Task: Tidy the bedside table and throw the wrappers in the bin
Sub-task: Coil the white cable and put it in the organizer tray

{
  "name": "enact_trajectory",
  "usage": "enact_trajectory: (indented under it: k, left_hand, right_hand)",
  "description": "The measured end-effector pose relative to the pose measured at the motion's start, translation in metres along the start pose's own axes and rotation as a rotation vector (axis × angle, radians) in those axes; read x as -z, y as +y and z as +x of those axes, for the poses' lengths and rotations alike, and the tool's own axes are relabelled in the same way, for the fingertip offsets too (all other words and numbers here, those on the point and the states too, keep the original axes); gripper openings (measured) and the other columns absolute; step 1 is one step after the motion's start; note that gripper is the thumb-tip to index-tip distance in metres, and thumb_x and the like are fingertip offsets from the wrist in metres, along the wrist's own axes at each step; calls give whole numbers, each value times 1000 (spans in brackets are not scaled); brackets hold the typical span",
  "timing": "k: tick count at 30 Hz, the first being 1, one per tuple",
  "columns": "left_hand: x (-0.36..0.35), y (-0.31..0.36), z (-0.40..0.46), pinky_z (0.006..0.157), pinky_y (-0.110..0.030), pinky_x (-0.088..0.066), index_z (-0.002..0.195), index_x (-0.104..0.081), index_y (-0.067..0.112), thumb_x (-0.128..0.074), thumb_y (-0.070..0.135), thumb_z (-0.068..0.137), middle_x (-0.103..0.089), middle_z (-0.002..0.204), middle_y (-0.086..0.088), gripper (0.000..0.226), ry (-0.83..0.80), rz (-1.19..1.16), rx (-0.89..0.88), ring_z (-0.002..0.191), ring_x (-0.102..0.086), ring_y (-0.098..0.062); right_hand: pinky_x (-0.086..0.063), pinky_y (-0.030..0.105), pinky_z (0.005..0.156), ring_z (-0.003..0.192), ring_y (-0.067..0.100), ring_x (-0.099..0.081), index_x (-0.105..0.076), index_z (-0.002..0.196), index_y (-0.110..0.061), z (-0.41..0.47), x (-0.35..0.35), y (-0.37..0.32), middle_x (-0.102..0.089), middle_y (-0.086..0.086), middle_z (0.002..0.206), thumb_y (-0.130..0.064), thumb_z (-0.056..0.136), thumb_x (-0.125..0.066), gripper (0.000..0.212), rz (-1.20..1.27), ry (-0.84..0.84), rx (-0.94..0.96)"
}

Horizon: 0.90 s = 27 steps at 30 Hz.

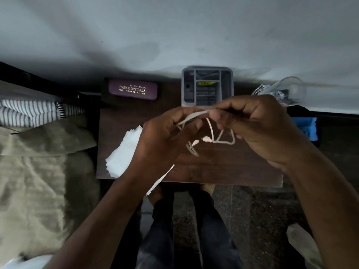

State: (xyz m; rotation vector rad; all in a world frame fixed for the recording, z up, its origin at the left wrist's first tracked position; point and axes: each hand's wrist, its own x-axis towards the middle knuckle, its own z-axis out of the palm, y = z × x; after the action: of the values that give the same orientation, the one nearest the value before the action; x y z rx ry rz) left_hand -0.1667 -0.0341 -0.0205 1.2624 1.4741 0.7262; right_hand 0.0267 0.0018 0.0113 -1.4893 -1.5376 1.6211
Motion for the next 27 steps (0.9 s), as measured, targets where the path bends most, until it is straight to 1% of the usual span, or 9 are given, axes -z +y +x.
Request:
enact_trajectory:
  k: [2,4,7,9,15,18,21,24,27]
  left_hand:
    - [0,0,-1,75,-18,-53,101,-76,34,-63,29,97,-79,90,14,15,26,11,9,84,-72,3]
    - [-1,2,-1,75,-19,-53,99,-78,25,-60,28,99,-80,89,9,18,43,-30,22,85,-73,0]
    - [-2,6,-3,71,-18,-55,100,-77,11,-58,19,100,-80,87,-2,21,100,-305,90,82,-76,-10]
    - [-3,7,-3,72,-20,-55,103,-76,10,-57,18,101,-80,91,-6,21,130,-361,92,85,-76,-14]
    - [-10,1,0,87,-42,-59,120,-66,10,-70,24,92,-74,107,-10,32,31,-476,110,97,-72,-23]
    - [-12,3,-3,85,-37,-59,115,-67,6,-70,28,84,-75,100,-16,38,-42,-590,143,94,-72,-23]
    - [-13,1,-4,87,-37,-58,119,-60,-6,-69,24,87,-68,107,-34,45,-69,-649,177,96,-69,-28]
    - [-13,-5,-2,86,-44,-57,116,-61,-1,-70,19,92,-66,98,-23,33,-81,-647,166,92,-65,-29]
    - [-11,-3,-1,71,-34,-59,128,-59,5,-68,13,88,-68,92,-9,42,-9,-636,140,81,-65,-17]
  right_hand:
    - [-42,8,55,54,-4,-59,-78,101,-17,5,-5,2,-72,-6,70,-26,88,-70,17,40,53,9]
    - [-43,10,54,51,-2,-59,-78,101,-16,9,-11,3,-74,-2,72,-18,89,-73,12,74,115,9]
    - [-48,21,49,48,8,-57,-79,96,-19,12,-20,4,-74,4,65,-15,88,-76,9,90,202,17]
    - [-52,26,49,49,13,-60,-79,94,-21,13,-26,6,-73,-1,61,-15,87,-78,9,112,247,17]
    - [-57,31,58,59,17,-67,-81,92,-10,11,-42,5,-78,12,74,-14,80,-83,12,331,319,-85]
    - [-61,34,66,73,25,-77,-80,91,-7,11,-47,0,-80,13,82,-12,81,-81,12,498,291,-144]
    - [-62,37,68,72,21,-74,-80,91,-6,12,-49,-1,-78,10,78,-10,84,-78,8,545,265,-180]
    - [-59,32,61,74,28,-72,-78,98,0,10,-44,-1,-78,21,87,-11,92,-70,15,531,213,-169]
    - [-61,34,65,77,29,-69,-73,110,3,3,-28,0,-76,26,98,-7,92,-67,21,517,242,-146]
